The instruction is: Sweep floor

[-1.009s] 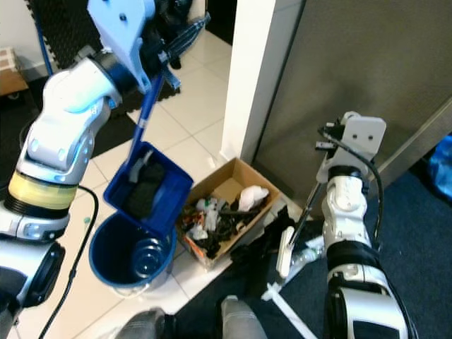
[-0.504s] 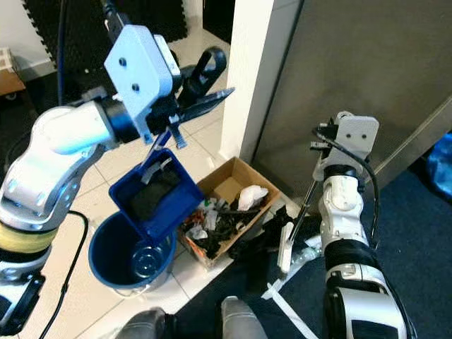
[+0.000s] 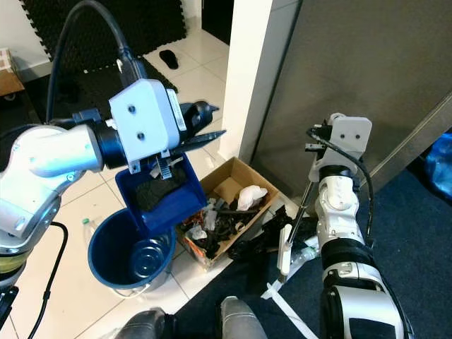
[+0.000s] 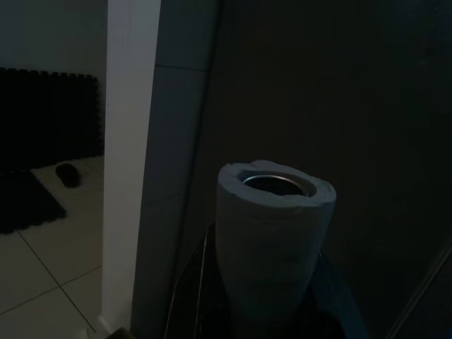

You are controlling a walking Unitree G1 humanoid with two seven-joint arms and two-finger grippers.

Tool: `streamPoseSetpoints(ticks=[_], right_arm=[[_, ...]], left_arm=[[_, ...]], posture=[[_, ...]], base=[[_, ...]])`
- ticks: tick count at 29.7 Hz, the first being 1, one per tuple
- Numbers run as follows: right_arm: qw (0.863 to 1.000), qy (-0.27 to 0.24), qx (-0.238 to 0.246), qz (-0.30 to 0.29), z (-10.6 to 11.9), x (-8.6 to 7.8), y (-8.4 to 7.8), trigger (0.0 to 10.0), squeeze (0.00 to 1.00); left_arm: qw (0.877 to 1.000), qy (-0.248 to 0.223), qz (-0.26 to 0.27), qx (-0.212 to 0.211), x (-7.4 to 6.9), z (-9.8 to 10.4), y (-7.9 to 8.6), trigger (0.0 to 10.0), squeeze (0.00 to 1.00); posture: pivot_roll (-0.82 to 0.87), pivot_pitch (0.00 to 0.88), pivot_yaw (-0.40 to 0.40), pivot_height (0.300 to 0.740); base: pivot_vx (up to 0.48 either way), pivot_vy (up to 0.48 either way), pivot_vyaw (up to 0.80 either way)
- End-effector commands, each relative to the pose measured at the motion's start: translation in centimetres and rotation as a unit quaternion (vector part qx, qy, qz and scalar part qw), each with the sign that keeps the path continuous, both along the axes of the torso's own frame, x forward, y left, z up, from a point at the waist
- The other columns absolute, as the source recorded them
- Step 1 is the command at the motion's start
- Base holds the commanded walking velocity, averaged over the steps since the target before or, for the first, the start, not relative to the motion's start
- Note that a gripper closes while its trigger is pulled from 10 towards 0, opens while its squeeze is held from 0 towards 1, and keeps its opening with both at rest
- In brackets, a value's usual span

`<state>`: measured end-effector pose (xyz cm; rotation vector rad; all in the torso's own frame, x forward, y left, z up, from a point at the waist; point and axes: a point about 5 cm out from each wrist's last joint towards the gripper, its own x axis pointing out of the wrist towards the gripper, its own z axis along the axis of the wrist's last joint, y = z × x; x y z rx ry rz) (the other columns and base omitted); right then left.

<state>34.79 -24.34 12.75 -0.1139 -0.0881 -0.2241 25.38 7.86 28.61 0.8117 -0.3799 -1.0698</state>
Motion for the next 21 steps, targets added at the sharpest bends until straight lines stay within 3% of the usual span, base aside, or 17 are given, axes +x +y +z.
streamPoseSetpoints(ticks=[1, 5, 11, 21], right_arm=[[1.0, -0.012, -0.006, 0.006, 0.7, 0.4, 0.3, 10.0, 0.0], [1.0, -0.012, -0.005, 0.009, 0.7, 0.5, 0.4, 10.0, 0.0], [1.0, -0.01, -0.003, 0.011, 0.5, 0.4, 0.5, 10.0, 0.0], [1.0, -0.009, 0.0, 0.009, 0.2, 0.3, 0.5, 10.0, 0.0]], left_arm=[[0.998, -0.034, 0.029, 0.044, 0.2, -0.1, 0.7, 10.0, 0.0], [0.994, -0.072, 0.052, 0.06, 1.0, 0.6, 1.0, 10.0, 0.0], [0.993, -0.086, 0.052, 0.062, 1.3, 1.1, 0.6, 10.0, 0.0], [0.99, -0.122, 0.05, 0.04, 2.3, 2.5, -0.7, 10.0, 0.0]], posture=[[0.04, 0.074, -0.067, 0.74], [0.04, 0.073, -0.067, 0.74], [0.04, 0.074, -0.065, 0.74], [0.03, 0.072, -0.053, 0.74]], base=[[0.0, 0.0, 0.0], [0.0, 0.0, 0.0], [0.0, 0.0, 0.0], [0.0, 0.0, 0.0]])
